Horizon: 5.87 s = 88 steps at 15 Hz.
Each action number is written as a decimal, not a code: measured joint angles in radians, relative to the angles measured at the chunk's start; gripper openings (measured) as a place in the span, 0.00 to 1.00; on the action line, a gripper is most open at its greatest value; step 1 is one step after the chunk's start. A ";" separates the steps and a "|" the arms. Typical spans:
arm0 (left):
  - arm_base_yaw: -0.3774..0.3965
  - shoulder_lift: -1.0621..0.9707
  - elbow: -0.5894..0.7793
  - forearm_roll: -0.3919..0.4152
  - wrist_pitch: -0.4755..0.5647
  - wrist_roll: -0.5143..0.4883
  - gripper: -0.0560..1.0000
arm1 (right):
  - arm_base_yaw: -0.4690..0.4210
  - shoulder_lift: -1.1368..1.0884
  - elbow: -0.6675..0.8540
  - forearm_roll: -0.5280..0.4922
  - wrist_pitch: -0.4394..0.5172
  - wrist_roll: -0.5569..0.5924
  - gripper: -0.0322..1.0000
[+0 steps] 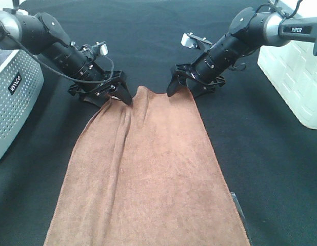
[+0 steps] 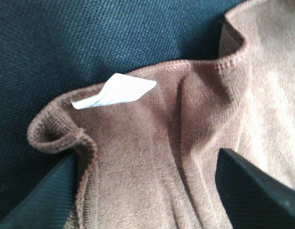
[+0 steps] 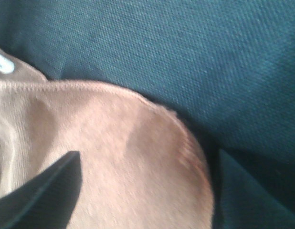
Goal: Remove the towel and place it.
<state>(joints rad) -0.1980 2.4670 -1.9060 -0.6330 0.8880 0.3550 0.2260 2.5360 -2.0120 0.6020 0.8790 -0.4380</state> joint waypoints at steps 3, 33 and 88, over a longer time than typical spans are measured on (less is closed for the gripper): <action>0.000 0.000 0.000 0.025 -0.005 -0.005 0.68 | 0.000 0.010 0.000 -0.003 -0.026 0.004 0.45; -0.008 -0.017 -0.195 0.362 -0.212 -0.109 0.05 | -0.080 -0.035 -0.204 -0.204 -0.103 0.086 0.03; -0.020 0.057 -0.223 0.362 -0.665 -0.034 0.78 | -0.083 0.040 -0.327 -0.120 -0.292 0.087 0.74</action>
<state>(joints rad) -0.2180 2.5240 -2.1290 -0.2710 0.2230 0.3210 0.1430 2.5760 -2.3390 0.4820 0.5870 -0.3510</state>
